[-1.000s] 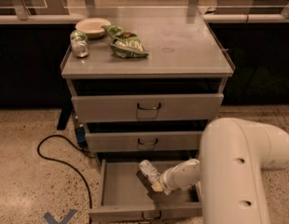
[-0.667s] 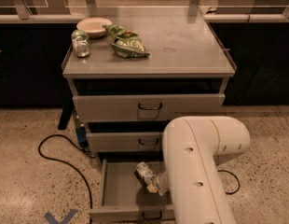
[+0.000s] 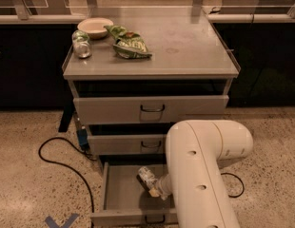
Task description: Place blue plastic bottle into bottom drawer
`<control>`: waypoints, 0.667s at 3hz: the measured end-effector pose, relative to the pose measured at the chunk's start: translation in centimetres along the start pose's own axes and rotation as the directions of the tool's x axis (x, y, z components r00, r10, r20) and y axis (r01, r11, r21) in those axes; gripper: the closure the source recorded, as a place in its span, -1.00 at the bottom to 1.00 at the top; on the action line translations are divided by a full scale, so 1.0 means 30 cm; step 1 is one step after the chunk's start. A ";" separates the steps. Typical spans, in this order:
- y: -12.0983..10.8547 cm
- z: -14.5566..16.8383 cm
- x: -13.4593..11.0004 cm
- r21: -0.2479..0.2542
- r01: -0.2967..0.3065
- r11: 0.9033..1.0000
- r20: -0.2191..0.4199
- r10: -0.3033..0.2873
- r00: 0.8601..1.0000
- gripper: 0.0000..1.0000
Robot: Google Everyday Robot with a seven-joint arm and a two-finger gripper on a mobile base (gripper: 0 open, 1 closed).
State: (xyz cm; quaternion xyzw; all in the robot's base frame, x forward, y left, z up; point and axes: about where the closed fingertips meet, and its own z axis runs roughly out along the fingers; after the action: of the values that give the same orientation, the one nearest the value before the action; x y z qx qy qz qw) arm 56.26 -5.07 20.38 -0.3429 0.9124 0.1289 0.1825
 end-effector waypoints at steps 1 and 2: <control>0.030 0.108 0.021 -0.036 -0.006 0.999 -0.047 0.004 0.999 1.00; 0.083 0.251 0.047 -0.106 -0.020 0.994 -0.076 0.012 0.997 1.00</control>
Offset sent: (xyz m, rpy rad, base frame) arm 0.0186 0.0377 -0.1264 0.0407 0.2554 0.0834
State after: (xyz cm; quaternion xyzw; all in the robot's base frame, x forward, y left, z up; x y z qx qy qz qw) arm 55.46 -1.35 13.27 -0.3495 0.9132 0.1658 0.1283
